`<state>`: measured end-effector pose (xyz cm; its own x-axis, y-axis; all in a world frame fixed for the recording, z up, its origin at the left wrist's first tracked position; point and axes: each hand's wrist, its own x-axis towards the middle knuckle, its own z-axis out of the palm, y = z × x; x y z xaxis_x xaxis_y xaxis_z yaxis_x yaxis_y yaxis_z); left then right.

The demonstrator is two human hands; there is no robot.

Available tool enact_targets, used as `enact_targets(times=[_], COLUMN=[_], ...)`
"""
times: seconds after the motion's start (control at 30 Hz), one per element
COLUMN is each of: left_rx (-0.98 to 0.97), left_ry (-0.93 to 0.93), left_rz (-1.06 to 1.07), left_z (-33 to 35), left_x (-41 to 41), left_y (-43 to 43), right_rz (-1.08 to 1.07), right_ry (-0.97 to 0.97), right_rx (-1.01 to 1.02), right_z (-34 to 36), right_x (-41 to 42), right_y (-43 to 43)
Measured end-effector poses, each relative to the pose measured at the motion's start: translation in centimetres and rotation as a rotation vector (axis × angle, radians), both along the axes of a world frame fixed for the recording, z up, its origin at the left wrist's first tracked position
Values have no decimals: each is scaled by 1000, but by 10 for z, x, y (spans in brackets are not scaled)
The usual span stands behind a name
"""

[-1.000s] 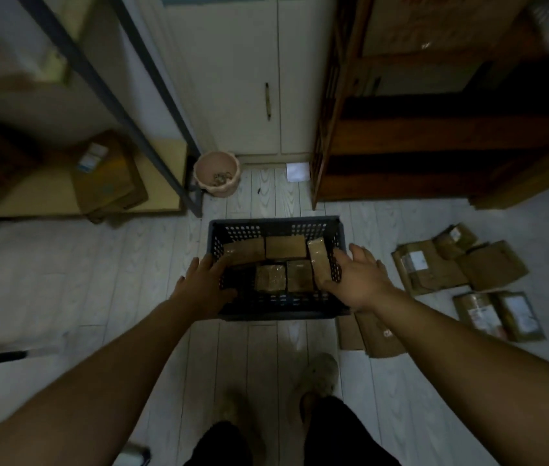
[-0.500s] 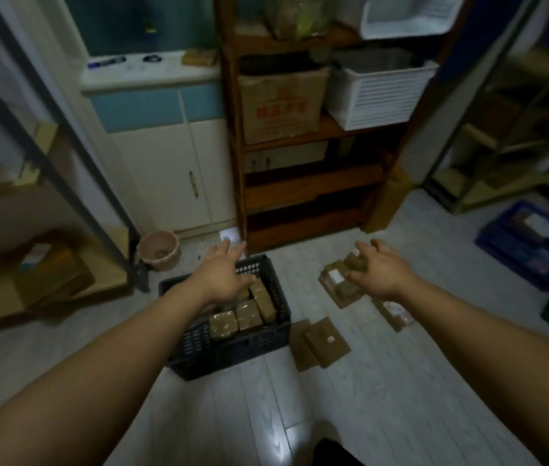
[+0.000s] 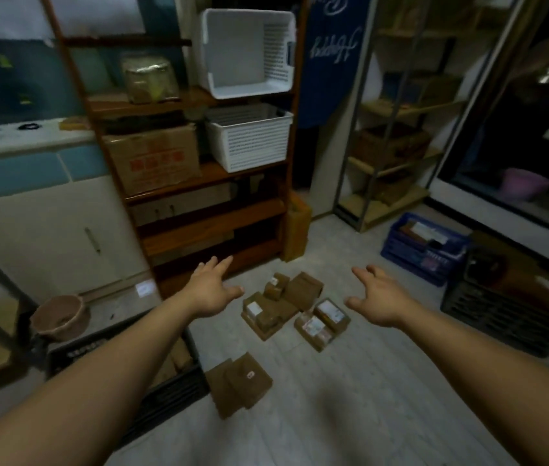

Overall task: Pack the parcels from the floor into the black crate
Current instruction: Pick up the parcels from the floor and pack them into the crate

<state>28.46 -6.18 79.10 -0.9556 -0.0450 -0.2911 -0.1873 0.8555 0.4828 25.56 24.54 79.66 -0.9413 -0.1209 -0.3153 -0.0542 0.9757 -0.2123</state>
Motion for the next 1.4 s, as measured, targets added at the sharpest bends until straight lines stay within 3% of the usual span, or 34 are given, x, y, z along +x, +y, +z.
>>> enact_targets(times=[0.27, 0.87, 1.1, 1.4], left_rx=[-12, -54, -16, 122], left_ry=[-120, -327, -506, -642], left_rz=[-38, -33, 280, 682], left_z=[-26, -108, -179, -297], left_x=[-34, -224, -206, -166], left_y=[110, 109, 57, 42], right_rz=[-21, -12, 226, 466], right_ry=[-62, -209, -391, -570], right_rx=[-5, -103, -100, -68], right_z=[-24, -95, -194, -304], right_x=[-27, -222, -297, -335], right_y=[104, 98, 39, -35])
